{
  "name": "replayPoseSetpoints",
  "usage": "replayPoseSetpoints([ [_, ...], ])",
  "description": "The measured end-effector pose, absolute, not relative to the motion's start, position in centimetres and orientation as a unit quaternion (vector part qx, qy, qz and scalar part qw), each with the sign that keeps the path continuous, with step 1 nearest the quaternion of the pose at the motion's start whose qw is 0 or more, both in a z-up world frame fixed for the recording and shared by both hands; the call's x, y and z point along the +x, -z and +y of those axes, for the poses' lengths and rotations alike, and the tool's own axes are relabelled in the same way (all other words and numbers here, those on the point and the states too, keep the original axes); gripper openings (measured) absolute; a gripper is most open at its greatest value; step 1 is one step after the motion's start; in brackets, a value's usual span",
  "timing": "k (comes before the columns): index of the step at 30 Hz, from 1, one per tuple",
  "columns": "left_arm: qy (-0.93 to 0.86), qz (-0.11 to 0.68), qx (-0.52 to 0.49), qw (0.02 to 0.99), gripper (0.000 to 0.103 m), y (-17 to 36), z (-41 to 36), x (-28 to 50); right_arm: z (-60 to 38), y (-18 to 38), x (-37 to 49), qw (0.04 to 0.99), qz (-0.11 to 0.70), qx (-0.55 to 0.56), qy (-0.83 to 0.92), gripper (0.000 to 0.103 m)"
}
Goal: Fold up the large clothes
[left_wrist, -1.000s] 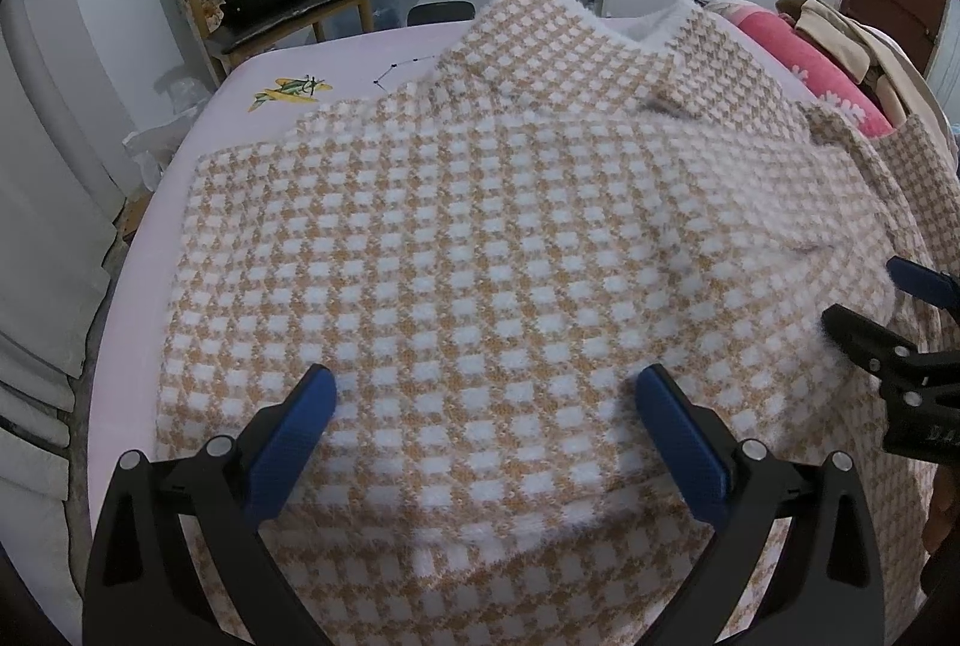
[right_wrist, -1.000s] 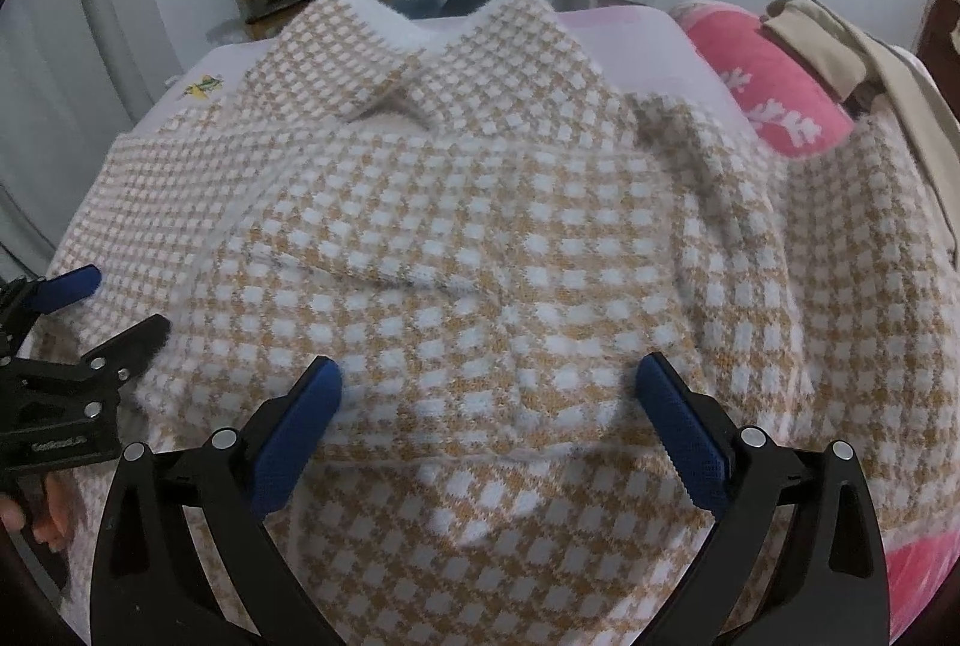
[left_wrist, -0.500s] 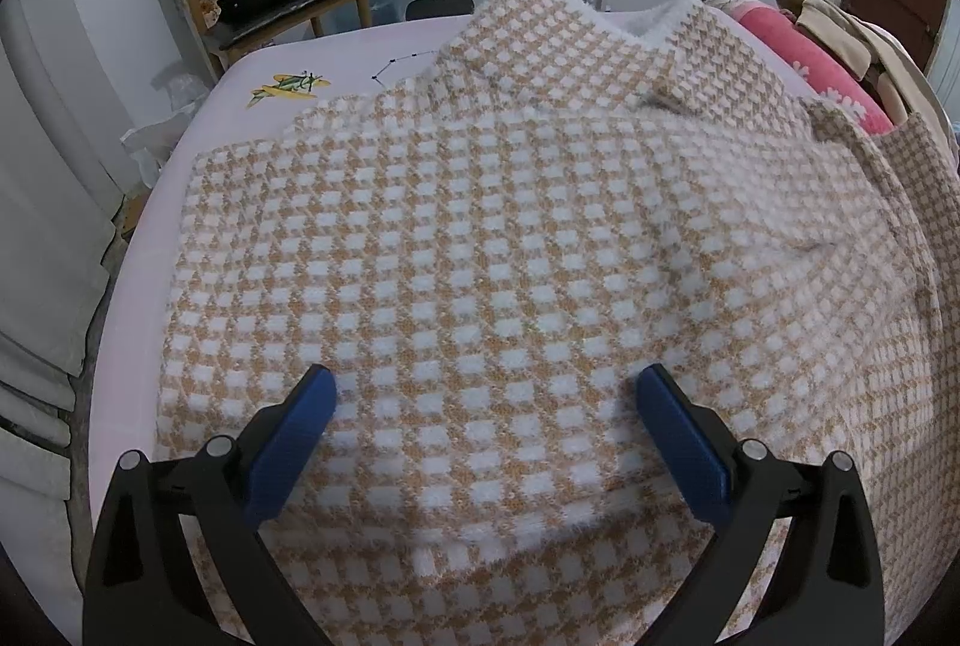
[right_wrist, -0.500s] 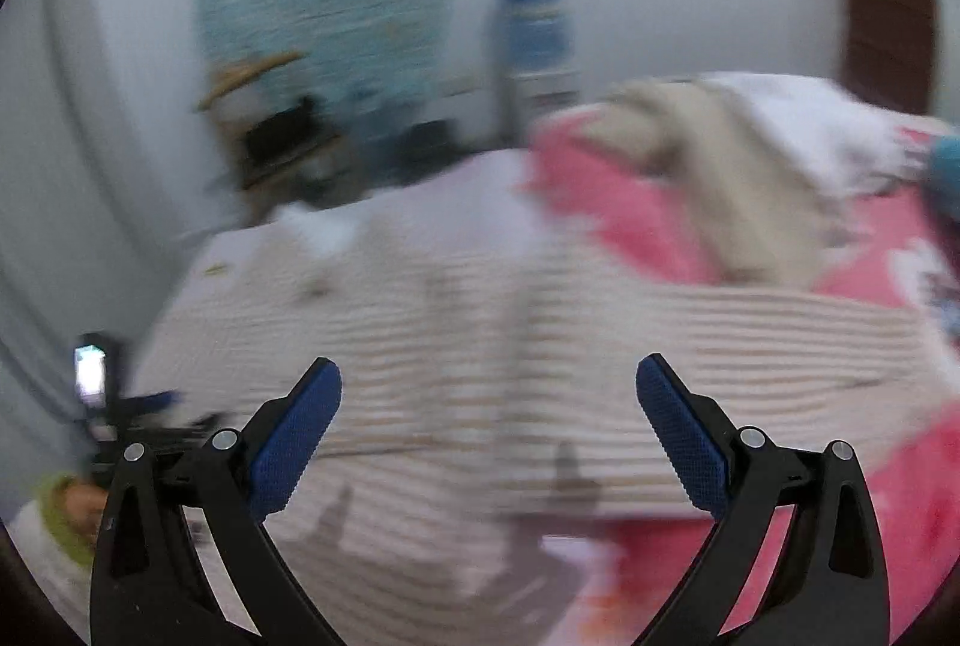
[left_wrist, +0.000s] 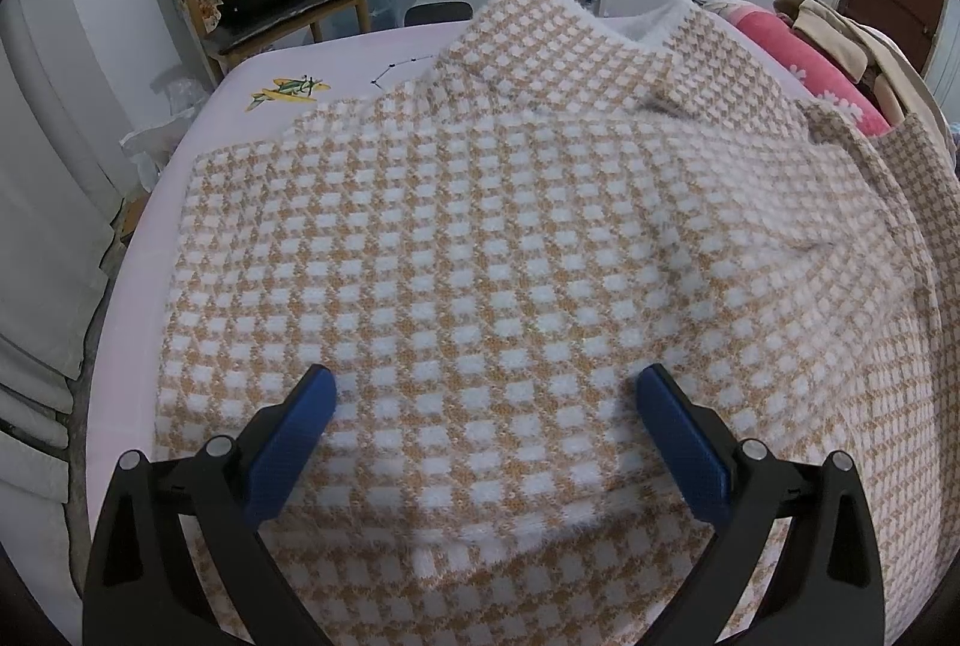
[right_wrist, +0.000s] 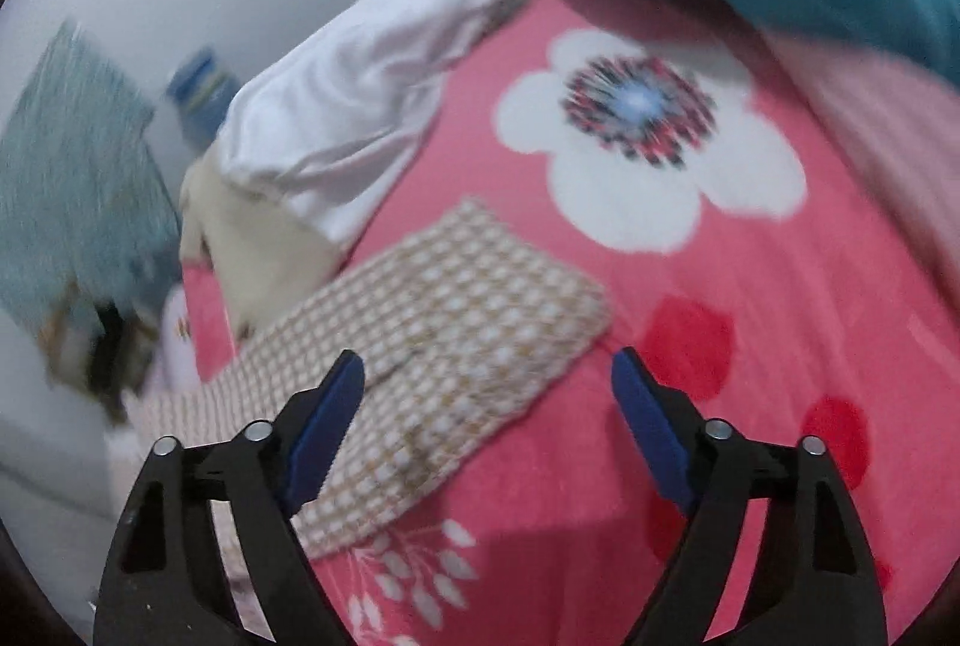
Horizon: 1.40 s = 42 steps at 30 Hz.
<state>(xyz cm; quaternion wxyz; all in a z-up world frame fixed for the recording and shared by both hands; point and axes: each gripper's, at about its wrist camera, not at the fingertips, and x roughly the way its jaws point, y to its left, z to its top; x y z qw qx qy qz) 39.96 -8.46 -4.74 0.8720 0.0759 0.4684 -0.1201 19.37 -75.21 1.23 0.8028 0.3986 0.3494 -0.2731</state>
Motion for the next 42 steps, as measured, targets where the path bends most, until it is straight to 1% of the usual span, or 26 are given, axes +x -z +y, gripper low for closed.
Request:
replayPoseSetpoints([
  [3,0.121,0.468,0.076,0.872,0.099,4.7,-8.4,40.0,-75.6,0.2,19.6,0.788,0.353,0.431,0.261,0.065],
  [6,0.121,0.469,0.076,0.871,0.099,4.8,-8.5,40.0,-75.5,1.0,20.6,0.778,0.358,0.448,0.256,0.06],
  [10,0.121,0.467,0.076,0.872,0.099,4.8,-8.4,39.9,-76.0,2.6,21.1,0.761,0.359,0.47,0.266,0.054],
  [13,0.122,0.466,0.077,0.873,0.099,4.8,-8.4,39.9,-76.1,2.7,21.1,0.762,0.352,0.47,0.272,0.052],
  [16,0.122,0.466,0.077,0.873,0.099,4.7,-8.5,39.9,-76.1,2.6,21.3,0.764,0.352,0.464,0.279,0.047],
  [19,0.122,0.466,0.077,0.873,0.099,4.8,-8.4,39.9,-76.1,2.4,21.2,0.768,0.35,0.456,0.282,0.037],
  [21,0.123,0.466,0.077,0.873,0.099,4.8,-8.4,39.9,-75.9,2.1,21.3,0.772,0.347,0.453,0.28,0.026],
  [23,0.123,0.466,0.077,0.873,0.099,4.8,-8.4,39.9,-75.6,1.5,21.5,0.778,0.342,0.446,0.28,0.023],
  [27,0.124,0.465,0.078,0.873,0.099,4.8,-8.4,39.9,-74.5,-1.7,21.5,0.805,0.321,0.411,0.284,0.021],
  [31,0.125,0.464,0.078,0.874,0.099,4.9,-8.3,39.8,-72.2,-6.9,22.1,0.845,0.293,0.351,0.28,0.02],
  [35,0.128,0.463,0.078,0.874,0.099,4.9,-8.3,39.8,-68.2,-13.4,22.9,0.89,0.253,0.276,0.261,0.018],
  [42,0.147,0.463,0.083,0.87,0.099,4.2,-7.5,39.7,-61.1,-21.2,25.2,0.936,0.202,0.199,0.209,0.017],
])
